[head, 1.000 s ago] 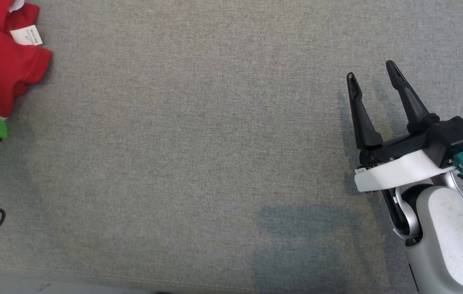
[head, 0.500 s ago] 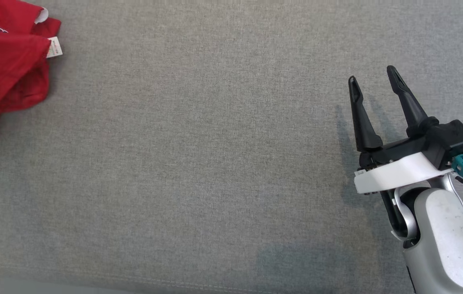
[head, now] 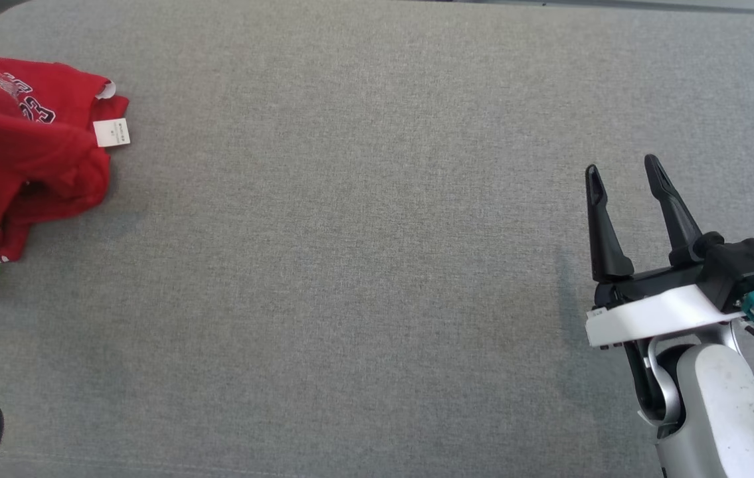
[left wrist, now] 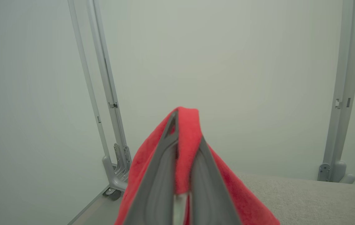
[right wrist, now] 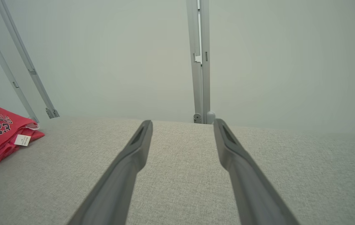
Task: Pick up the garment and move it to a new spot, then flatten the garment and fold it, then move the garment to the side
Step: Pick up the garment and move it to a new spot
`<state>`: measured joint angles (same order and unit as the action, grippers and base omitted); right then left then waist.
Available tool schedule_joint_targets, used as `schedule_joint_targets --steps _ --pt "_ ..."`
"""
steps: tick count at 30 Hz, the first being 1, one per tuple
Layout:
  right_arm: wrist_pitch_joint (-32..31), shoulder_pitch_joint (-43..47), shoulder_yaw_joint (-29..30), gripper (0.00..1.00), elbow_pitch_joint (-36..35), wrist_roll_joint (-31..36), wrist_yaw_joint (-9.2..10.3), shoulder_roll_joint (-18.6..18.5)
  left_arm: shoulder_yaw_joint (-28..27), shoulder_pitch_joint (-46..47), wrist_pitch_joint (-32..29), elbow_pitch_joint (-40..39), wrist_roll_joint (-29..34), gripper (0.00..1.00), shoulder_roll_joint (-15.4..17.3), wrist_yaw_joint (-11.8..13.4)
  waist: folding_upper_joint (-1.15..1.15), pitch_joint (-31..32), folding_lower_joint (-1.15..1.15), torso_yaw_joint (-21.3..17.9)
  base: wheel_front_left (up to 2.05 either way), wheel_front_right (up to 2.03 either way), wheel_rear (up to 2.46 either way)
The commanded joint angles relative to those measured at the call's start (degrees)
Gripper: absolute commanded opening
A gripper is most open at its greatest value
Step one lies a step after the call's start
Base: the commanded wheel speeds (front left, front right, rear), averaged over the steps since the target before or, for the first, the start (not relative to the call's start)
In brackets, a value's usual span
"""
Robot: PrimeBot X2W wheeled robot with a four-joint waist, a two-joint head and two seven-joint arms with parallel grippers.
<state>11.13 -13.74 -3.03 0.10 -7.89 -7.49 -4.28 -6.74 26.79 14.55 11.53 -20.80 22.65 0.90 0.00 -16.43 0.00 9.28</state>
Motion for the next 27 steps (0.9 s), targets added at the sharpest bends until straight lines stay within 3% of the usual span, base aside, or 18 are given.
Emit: schedule_joint_targets --steps 1,11,18,27 --pt "0.2 1.1 0.3 1.00 0.1 -0.3 0.00 0.2 0.2 -2.8 -0.6 -2.6 0.6 0.00 -0.7 0.9 0.00 2.5 0.00 -0.9 0.00 0.00 0.00" --pt "-0.2 3.5 1.0 1.00 -0.6 -0.3 0.00 0.9 4.3 -18.1 -7.0 -23.9 3.4 0.00 -4.4 5.3 0.00 5.3 0.00 -3.5 0.00 0.00 0.00" --pt "-0.4 3.2 1.2 1.00 -1.7 -0.1 0.00 1.1 10.0 -15.9 -8.9 -27.3 4.5 0.00 -6.0 4.0 0.00 4.8 0.00 -7.2 0.00 0.00 0.00" --pt "0.3 1.5 0.6 1.00 -1.9 -1.1 0.00 1.3 20.4 -7.0 -10.2 -22.3 6.0 0.00 -9.7 -0.3 0.00 1.8 0.00 -15.2 0.00 0.00 0.00"
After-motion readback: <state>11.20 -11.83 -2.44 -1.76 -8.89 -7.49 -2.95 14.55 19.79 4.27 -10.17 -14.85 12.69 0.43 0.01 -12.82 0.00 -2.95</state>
